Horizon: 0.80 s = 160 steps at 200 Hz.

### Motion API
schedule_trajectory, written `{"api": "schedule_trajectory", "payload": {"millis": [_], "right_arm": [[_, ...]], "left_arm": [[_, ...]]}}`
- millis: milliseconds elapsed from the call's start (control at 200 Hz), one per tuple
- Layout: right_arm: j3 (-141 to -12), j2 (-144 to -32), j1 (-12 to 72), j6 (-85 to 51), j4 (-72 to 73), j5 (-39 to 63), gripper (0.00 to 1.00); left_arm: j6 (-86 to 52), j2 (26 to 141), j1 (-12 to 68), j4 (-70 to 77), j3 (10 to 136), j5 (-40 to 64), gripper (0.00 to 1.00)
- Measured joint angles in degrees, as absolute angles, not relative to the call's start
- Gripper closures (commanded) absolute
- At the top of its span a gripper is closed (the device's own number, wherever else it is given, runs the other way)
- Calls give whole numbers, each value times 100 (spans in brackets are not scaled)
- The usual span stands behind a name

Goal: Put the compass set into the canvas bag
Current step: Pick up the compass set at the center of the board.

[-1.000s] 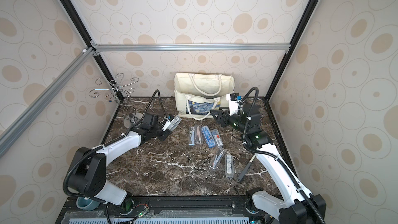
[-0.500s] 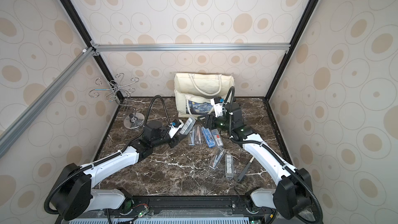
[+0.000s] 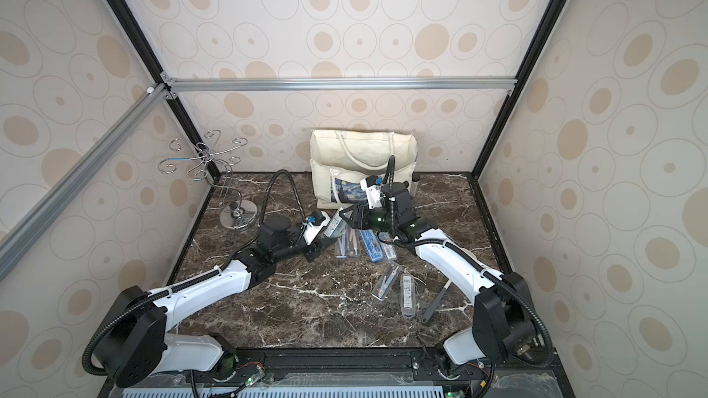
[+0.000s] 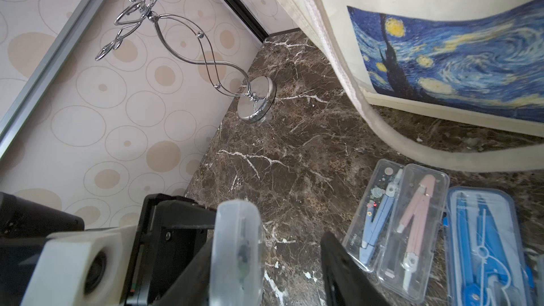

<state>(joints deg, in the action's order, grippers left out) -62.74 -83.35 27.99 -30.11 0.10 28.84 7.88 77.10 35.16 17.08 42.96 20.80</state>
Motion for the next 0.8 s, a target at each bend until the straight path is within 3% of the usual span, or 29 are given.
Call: {"api": "schedule_trajectory", "payload": {"millis": [540,780,800], "right_arm": [[-6300,-8722,2860,-3463,523,3177,81],[-6331,-8774,2871,-3492,534,3205,81],[-6348,-8774,2871,-3489,517,3205,81]], "left_arm": [[720,7878,3516,1861,4283,1970,54],[659,7876,3527,2062,4244,1826,25],[657,7872,3527,2093,4233,1811,17]]}}
